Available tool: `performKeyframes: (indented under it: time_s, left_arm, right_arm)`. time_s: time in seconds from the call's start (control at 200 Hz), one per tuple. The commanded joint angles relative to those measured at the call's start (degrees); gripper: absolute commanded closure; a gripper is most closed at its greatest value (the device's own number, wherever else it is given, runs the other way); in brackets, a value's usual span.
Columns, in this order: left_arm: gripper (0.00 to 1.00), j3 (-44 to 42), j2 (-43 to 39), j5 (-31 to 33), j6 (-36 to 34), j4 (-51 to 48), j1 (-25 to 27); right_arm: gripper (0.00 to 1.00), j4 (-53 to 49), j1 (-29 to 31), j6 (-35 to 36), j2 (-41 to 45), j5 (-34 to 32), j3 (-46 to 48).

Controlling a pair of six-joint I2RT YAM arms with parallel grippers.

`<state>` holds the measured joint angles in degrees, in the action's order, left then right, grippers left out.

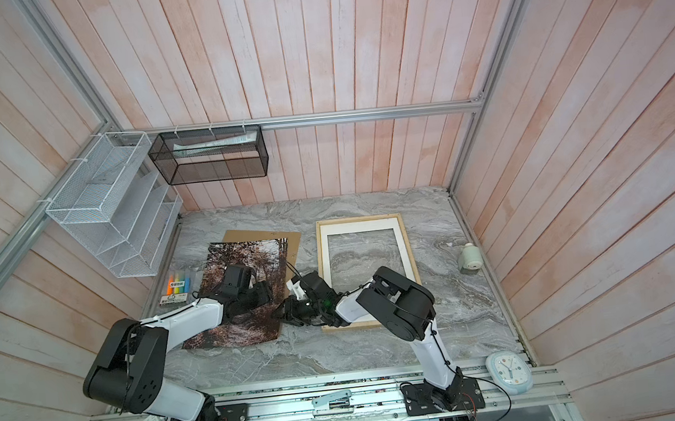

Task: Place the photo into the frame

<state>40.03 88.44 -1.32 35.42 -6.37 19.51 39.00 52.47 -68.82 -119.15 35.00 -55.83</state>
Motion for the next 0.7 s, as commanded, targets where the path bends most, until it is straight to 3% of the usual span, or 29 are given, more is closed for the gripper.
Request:
performKeyframes:
  time_s: [0.0, 0.505, 0.695]
  left_arm:
    - [0.32, -2.52, 1.06, -1.7, 0.82, -4.5, 0.27]
    - [0.32, 2.09, 0.2, -0.09, 0.0, -6.26, 0.36]
    - [0.32, 5.29, 0.02, 0.18, -0.59, -6.97, 0.7]
  right_arm:
    - [0.69, -0.11, -0.08, 1.07, -1.7, -0.29, -1.59]
    - [0.93, -9.08, -0.7, 9.05, 1.99, -5.92, -2.03]
    - [0.97, -12.38, -0.79, 12.79, 3.59, -7.38, -3.57]
